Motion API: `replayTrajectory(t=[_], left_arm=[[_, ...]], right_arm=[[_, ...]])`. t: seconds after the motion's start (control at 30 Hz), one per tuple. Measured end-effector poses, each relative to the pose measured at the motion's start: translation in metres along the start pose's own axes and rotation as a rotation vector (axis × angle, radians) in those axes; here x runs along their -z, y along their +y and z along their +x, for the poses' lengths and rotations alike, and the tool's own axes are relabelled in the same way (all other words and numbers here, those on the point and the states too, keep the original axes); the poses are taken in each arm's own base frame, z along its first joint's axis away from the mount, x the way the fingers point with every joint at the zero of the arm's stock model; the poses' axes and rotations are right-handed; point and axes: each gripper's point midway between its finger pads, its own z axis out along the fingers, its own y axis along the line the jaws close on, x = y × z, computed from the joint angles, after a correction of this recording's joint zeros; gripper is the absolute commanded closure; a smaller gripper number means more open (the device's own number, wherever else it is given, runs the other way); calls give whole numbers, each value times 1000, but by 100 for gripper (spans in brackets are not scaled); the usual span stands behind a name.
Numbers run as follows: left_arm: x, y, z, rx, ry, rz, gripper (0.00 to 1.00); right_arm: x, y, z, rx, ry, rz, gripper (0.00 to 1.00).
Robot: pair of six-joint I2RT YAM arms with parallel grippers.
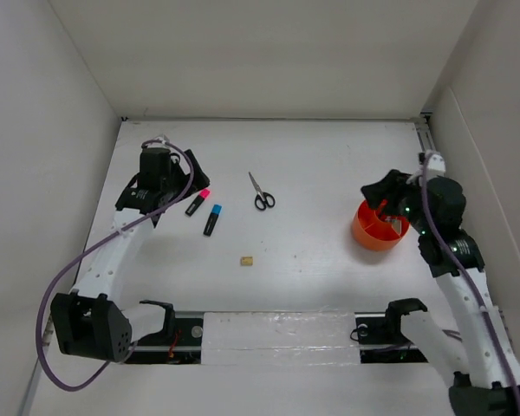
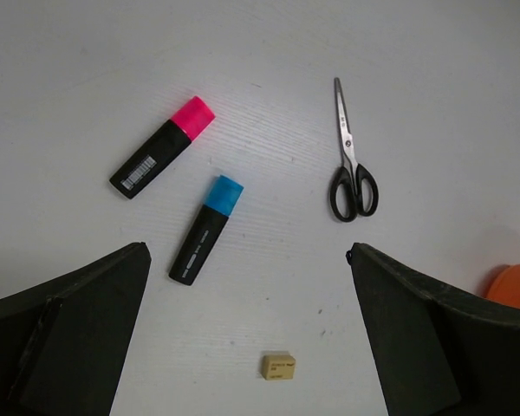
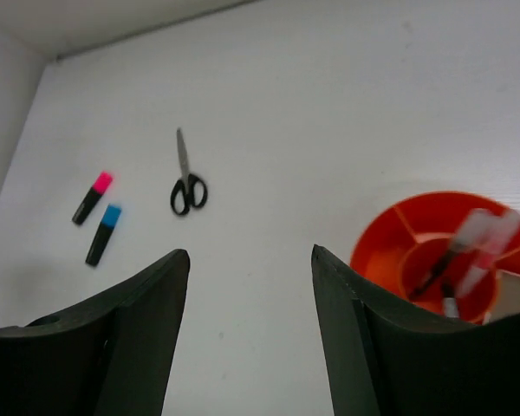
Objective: Sort the stationery into containers
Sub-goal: Grab a piece of stationery with the left arm
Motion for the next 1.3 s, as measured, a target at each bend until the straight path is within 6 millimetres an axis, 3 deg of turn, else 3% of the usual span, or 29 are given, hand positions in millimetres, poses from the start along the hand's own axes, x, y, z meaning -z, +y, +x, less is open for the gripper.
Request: replayTrajectory(t=[0.13, 0.23, 0.3, 0.43, 0.53, 0.57, 0.7, 0.83, 1.3], left_arm=[[3, -9, 14, -41, 20, -7, 1], [16, -32, 39, -110, 53, 26, 1], [29, -52, 63, -140, 85, 75, 1], [47, -71, 114, -192, 170, 119, 1], [43, -77, 149, -225, 226, 74, 1], [36, -79, 174, -268, 278, 46, 1], [15, -61, 228, -336, 379, -95, 1], [11, -36, 240, -309, 389, -171, 1], [-8, -12, 262, -278, 402, -257, 8]], right_arm=[[-6, 70, 44, 129, 171, -155, 30], [7, 100, 67, 209, 218, -212, 27], [16, 101, 66, 234, 204, -199, 27], [30, 90, 35, 217, 98, -122, 27], [41, 85, 12, 192, 23, -95, 27], [44, 84, 6, 184, 3, -90, 27], [56, 83, -8, 162, -45, -94, 27], [61, 81, -6, 166, -39, -98, 26], [64, 86, 10, 181, 15, -163, 26]])
